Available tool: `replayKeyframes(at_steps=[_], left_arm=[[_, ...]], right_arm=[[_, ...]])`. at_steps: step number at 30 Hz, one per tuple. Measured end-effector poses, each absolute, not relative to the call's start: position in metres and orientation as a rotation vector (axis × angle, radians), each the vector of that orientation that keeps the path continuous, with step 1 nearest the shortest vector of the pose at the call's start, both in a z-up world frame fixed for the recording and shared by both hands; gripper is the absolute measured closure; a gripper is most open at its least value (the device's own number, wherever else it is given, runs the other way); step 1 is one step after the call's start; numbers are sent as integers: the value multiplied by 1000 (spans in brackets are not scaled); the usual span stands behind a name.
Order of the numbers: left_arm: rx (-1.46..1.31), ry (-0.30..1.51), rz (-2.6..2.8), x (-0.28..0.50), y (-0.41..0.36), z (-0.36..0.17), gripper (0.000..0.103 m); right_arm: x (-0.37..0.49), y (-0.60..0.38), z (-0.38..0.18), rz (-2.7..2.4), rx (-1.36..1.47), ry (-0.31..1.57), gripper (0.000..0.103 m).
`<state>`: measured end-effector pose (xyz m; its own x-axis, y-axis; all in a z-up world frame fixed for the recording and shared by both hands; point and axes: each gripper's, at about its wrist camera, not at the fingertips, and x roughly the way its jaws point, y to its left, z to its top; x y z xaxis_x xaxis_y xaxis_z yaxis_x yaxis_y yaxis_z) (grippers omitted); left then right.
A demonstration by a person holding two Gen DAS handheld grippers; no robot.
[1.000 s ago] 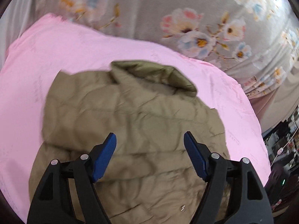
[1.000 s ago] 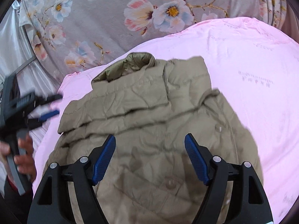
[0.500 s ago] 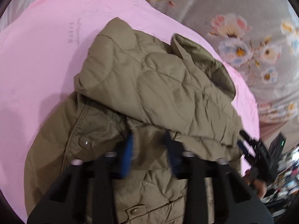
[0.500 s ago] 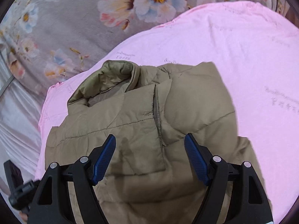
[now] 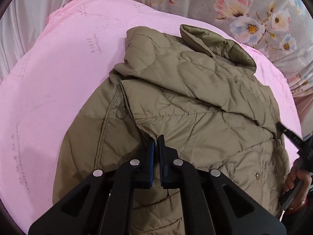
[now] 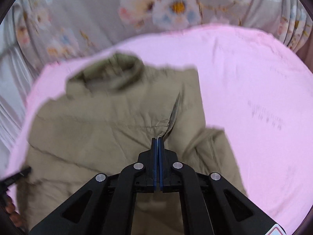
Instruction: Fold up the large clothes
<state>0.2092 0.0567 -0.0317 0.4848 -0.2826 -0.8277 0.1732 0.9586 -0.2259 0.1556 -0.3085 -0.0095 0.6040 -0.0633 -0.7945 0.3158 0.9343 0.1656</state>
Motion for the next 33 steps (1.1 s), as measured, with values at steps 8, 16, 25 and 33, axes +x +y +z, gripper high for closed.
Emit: replayKeyframes(at_steps=[8, 16, 25, 33], left_arm=[[-83, 948, -217, 207, 80, 4, 74], [-150, 849, -136, 310, 78, 48, 75], [-86, 1056, -127, 381, 22, -40, 73], [-60, 999, -138, 372, 13, 4, 74]], right_arm=[[150, -304, -14, -252, 253, 909, 101], [142, -308, -17, -234, 295, 911, 101], [142, -315, 8, -230, 297, 943, 87], [183, -304, 82, -139, 352, 765, 85]])
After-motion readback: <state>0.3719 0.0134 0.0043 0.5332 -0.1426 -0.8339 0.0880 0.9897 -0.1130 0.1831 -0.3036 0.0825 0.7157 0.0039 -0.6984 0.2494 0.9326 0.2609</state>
